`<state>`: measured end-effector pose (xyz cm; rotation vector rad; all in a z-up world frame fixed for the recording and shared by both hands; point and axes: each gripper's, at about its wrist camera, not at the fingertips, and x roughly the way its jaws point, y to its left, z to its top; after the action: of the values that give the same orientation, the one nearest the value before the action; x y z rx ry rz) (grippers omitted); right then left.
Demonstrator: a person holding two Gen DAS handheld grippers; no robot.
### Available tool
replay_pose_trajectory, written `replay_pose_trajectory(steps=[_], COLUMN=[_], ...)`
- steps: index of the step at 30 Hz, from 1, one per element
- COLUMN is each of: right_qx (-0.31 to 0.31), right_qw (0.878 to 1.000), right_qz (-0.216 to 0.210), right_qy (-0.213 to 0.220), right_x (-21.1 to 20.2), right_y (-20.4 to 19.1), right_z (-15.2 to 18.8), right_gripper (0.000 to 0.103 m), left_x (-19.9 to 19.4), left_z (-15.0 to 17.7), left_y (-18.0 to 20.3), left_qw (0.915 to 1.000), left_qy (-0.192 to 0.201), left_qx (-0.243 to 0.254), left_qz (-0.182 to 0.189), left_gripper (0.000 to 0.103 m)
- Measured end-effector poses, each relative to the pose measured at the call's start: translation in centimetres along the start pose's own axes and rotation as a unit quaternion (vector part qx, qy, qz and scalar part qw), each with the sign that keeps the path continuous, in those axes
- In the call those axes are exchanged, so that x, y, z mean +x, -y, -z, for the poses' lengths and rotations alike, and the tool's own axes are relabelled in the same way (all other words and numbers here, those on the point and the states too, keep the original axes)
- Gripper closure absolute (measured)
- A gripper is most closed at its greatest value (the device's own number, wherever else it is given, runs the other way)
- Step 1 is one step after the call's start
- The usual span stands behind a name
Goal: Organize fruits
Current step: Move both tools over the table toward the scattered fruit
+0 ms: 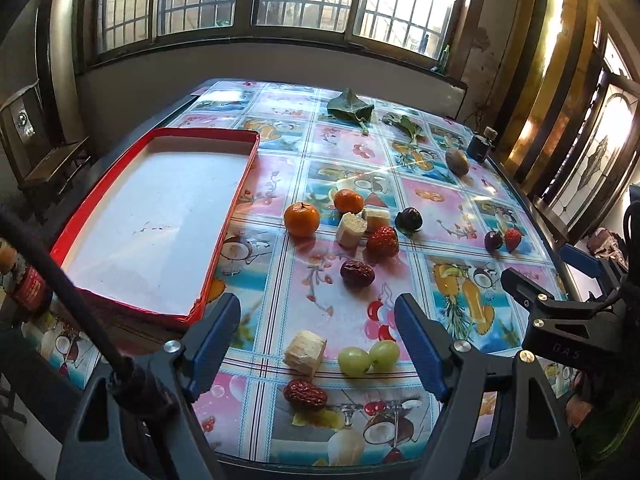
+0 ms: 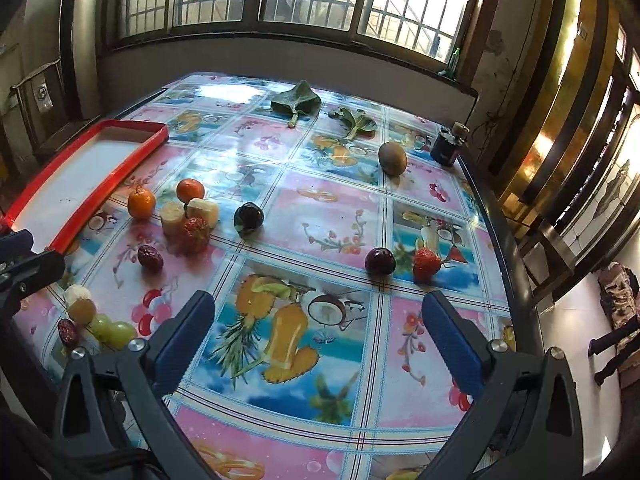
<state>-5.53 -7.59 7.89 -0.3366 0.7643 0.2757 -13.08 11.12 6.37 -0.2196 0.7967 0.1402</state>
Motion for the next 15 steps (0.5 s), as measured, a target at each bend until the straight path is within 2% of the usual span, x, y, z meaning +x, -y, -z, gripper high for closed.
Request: replay_pose_trajectory(steps=[15], right_qx=[-0.005], right_qw=[1.0], right_qz=[-0.001], right_qy=[0.0], right_x=[-0.22], right_y=[-0.62], right_z=[0.15], right_gripper=[0.0], left_x=[-0.24], left_z=[0.66], left_y=[-0.34], left_qw=[0.9998], left_qy=[-0.009], left_qx=[0.016], left_qz=[-0.003], left_gripper=[0.024])
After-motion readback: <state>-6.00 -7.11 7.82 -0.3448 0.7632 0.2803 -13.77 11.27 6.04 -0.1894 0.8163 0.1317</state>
